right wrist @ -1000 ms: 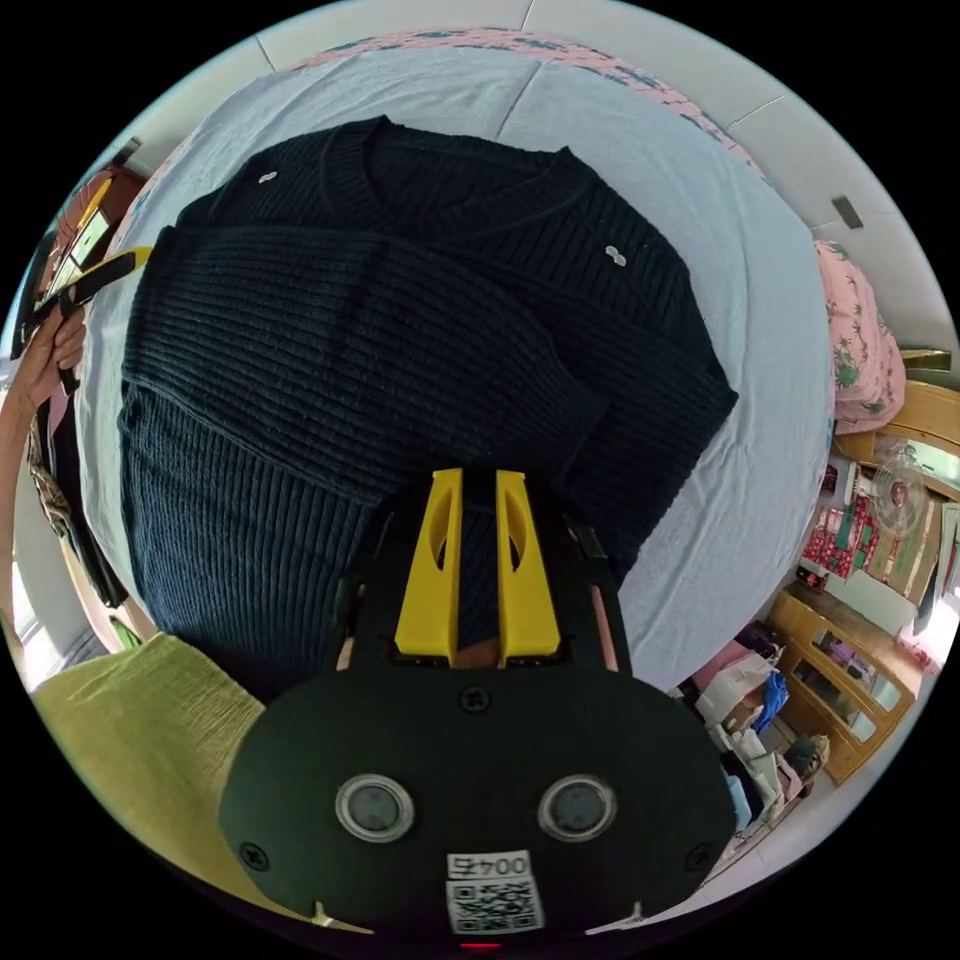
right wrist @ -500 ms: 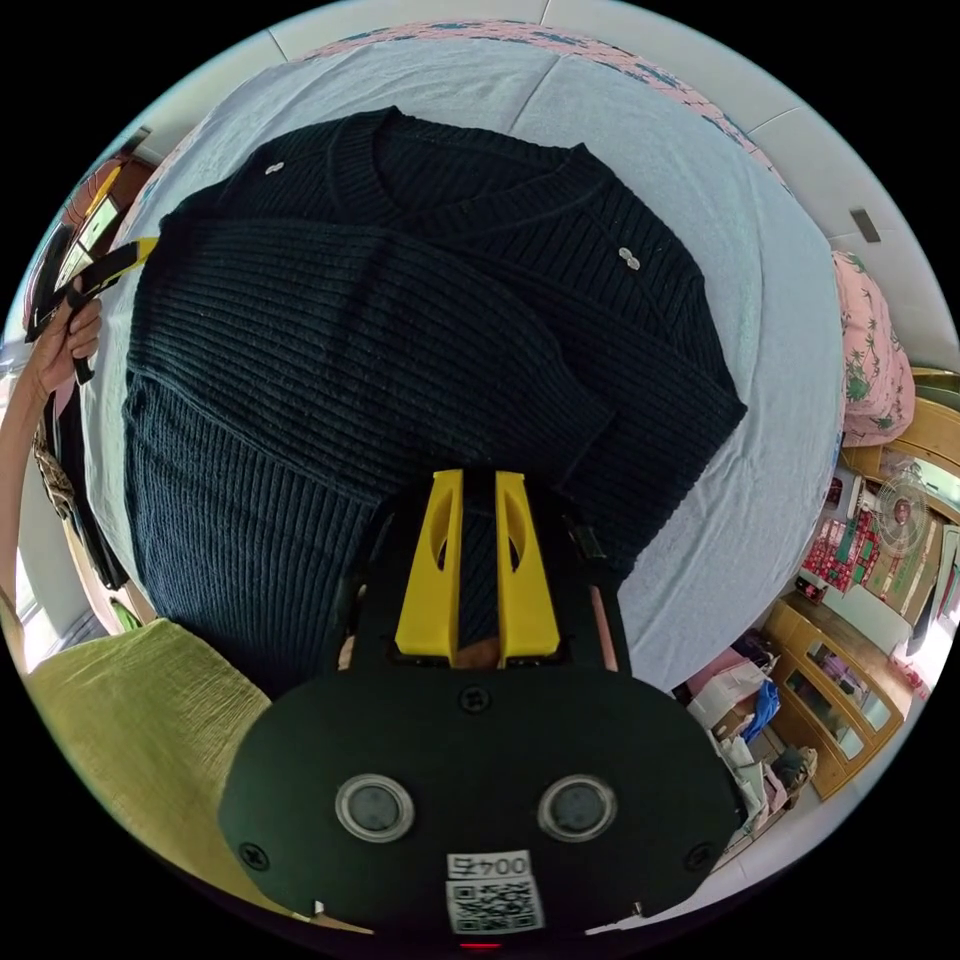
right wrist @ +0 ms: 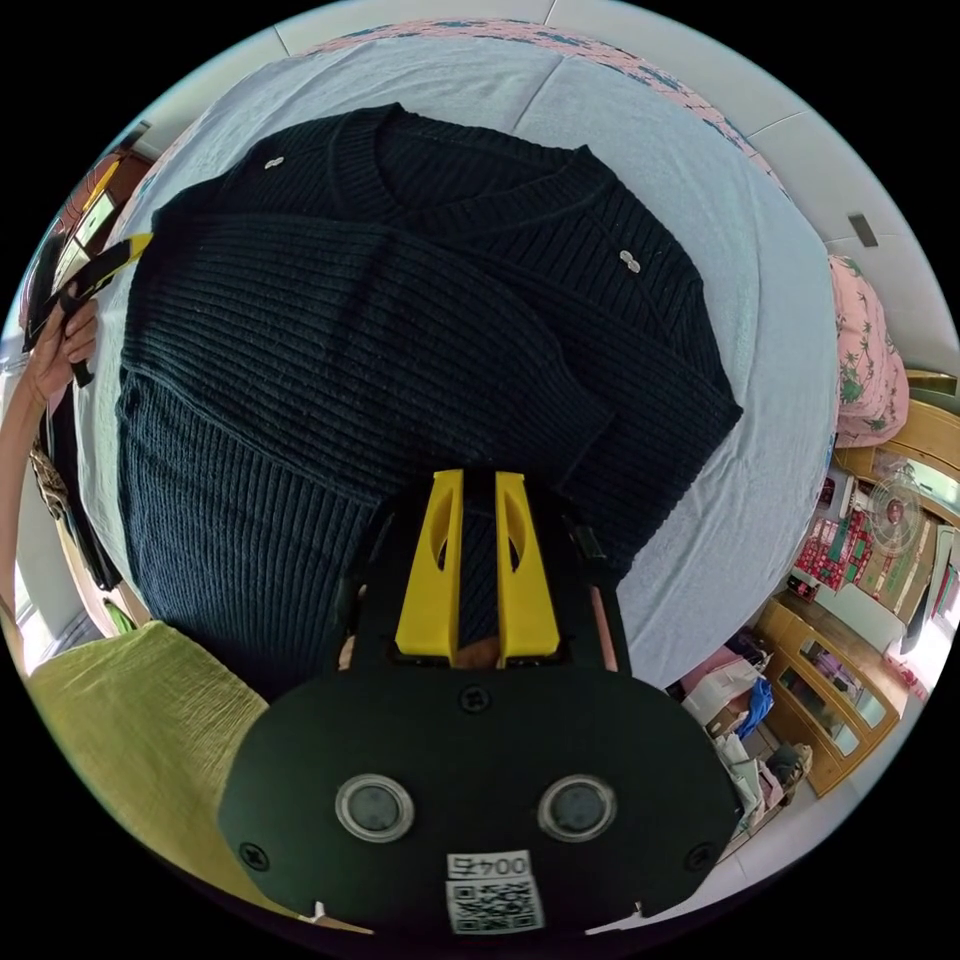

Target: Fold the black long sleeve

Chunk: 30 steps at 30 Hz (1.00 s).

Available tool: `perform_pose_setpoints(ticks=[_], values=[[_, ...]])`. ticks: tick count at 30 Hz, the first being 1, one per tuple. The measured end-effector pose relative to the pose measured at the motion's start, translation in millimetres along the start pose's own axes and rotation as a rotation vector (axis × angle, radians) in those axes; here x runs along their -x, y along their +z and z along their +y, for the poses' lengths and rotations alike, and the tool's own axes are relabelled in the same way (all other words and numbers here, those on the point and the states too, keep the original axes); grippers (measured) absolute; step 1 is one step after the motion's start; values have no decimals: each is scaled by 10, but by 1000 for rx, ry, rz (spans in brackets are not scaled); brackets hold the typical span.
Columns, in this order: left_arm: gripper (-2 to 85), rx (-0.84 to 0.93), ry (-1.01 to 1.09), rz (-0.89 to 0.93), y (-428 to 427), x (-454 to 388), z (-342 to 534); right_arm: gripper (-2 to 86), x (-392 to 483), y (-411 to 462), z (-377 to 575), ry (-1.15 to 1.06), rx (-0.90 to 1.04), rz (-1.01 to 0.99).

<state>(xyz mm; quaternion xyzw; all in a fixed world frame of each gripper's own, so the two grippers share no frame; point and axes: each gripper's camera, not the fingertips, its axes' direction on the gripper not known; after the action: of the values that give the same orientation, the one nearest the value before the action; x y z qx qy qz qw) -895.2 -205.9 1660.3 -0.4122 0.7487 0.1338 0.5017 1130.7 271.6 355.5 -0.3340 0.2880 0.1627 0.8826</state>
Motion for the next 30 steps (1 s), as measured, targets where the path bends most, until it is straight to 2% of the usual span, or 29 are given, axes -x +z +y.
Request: perform_pose_setpoints(ticks=[3,7,13,22,25,30], values=[[36,-15,43,-46,-4,-130,47,64,33,65,-55,2,3,-4],[25,-31,62,-226,-49,-338,108,64,94,142,-136,2,5,-6],[17,43,104,-416,192,-606,258,64,194,223,-267,4,9,-18],[9,-7,49,-517,53,-926,456,64,427,279,-506,6,17,-25],[8,-75,131,-460,61,-1201,594,64,528,280,-592,6,17,-24],[7,33,311,-501,589,-1657,769,64,706,261,-726,12,11,-25]])
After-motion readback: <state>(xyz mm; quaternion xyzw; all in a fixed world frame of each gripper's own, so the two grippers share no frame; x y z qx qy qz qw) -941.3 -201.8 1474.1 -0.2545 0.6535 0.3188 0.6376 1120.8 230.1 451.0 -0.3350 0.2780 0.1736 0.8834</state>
